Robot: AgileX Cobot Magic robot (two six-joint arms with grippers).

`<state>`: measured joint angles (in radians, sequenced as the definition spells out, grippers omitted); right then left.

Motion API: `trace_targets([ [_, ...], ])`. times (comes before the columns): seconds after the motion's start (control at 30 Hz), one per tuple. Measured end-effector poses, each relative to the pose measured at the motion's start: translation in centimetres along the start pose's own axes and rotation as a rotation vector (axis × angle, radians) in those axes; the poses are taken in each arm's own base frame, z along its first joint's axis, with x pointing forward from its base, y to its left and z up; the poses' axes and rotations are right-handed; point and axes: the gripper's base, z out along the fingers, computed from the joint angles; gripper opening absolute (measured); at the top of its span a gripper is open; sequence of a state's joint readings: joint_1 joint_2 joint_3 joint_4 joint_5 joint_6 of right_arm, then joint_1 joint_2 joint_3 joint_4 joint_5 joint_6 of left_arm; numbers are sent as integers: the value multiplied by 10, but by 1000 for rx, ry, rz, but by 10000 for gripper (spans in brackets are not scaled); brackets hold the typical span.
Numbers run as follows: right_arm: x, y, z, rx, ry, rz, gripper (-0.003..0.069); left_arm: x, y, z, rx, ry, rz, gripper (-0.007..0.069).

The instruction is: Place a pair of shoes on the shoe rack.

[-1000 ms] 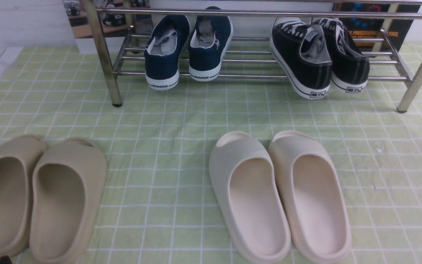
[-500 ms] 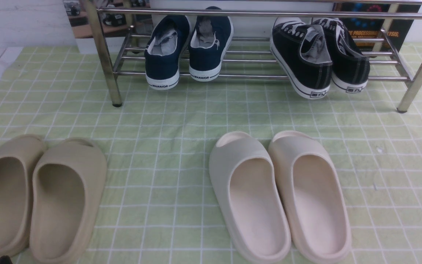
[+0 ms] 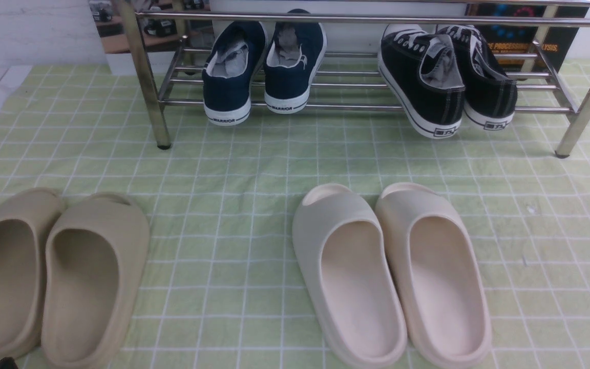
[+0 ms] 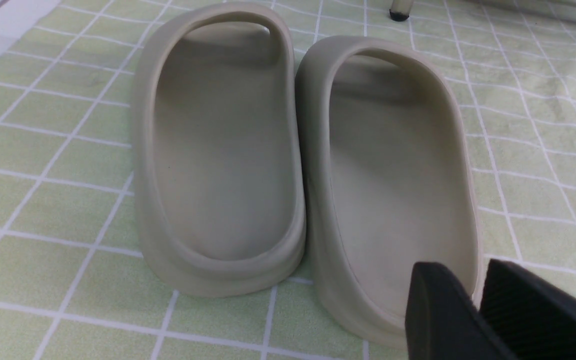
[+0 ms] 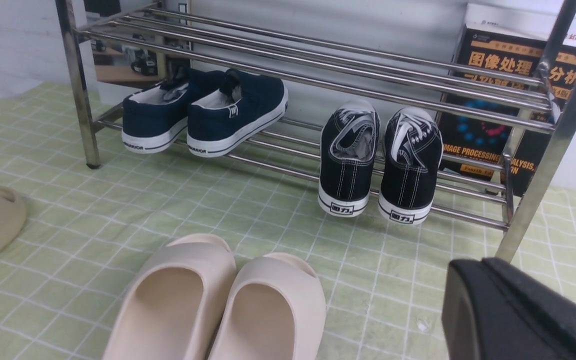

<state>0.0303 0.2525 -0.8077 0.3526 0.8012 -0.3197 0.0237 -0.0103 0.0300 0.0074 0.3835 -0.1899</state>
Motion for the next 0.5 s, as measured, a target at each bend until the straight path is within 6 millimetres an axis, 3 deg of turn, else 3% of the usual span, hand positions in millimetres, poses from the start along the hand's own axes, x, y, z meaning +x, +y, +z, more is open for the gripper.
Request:
trace_targets([
  [0.23, 21, -9, 20, 49, -86, 39, -5, 0, 0, 0, 0, 0, 0, 165],
  [0.37, 61, -20, 37, 157, -150, 95, -5, 0, 0, 0, 0, 0, 0, 165],
  [0.5, 118, -28, 49, 277, -136, 134, -5, 0, 0, 0, 0, 0, 0, 168],
])
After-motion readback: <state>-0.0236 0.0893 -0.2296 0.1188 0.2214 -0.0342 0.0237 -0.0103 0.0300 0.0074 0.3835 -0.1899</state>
